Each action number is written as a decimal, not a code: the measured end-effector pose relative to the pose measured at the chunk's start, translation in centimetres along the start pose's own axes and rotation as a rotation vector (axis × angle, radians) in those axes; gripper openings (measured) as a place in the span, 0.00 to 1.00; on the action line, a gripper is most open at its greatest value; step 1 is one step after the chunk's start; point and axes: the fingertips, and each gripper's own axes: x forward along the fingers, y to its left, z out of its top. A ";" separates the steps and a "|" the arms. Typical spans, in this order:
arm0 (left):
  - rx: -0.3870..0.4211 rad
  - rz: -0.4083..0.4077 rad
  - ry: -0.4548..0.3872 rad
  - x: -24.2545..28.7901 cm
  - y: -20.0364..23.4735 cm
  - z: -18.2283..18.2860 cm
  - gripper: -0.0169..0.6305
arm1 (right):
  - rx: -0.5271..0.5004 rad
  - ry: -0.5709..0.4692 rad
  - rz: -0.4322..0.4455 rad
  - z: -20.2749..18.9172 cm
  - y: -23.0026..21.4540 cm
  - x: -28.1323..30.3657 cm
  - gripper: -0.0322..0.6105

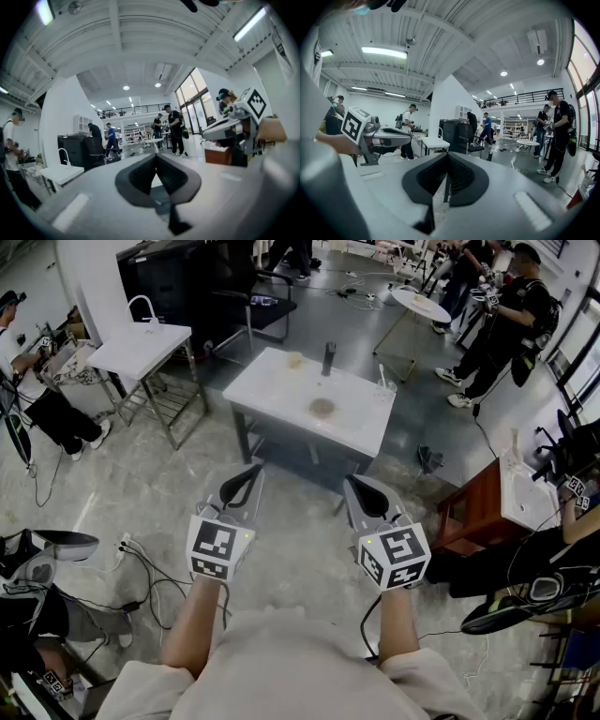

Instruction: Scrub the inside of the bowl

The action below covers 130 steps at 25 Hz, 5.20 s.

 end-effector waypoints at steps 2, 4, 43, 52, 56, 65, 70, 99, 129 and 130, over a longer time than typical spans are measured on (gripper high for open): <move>-0.001 0.000 0.001 0.1 0.3 -0.1 0.03 | -0.003 0.009 -0.001 -0.2 0.1 0.5 0.06; -0.001 0.000 0.002 0.3 0.7 -0.2 0.03 | -0.012 0.020 -0.003 -0.4 0.2 1.1 0.06; -0.022 0.032 0.057 25.7 17.7 -6.2 0.03 | 0.172 -0.079 0.122 -0.2 -15.4 28.2 0.06; -0.043 0.066 0.086 36.0 21.1 -5.7 0.03 | 0.175 -0.013 0.144 -0.6 -24.1 35.0 0.06; -0.043 0.066 0.105 39.2 21.8 -6.4 0.03 | 0.184 0.004 0.147 -1.2 -26.6 37.2 0.06; -0.034 0.049 0.168 44.3 24.5 -8.4 0.03 | 0.188 0.069 0.150 -3.3 -29.5 42.3 0.06; -0.019 0.036 0.201 46.8 25.9 -9.5 0.03 | 0.193 0.109 0.140 -4.8 -30.5 44.4 0.06; 0.136 -0.345 0.528 75.2 38.1 -28.0 0.23 | 0.332 0.571 0.024 -22.2 -38.8 64.6 0.28; -0.388 -0.198 0.766 84.6 41.1 -40.4 0.57 | 0.340 0.743 0.065 -32.4 -38.4 67.6 0.28; -0.389 -0.198 0.770 84.7 40.9 -40.6 0.58 | 0.322 0.758 0.099 -32.9 -38.0 67.6 0.28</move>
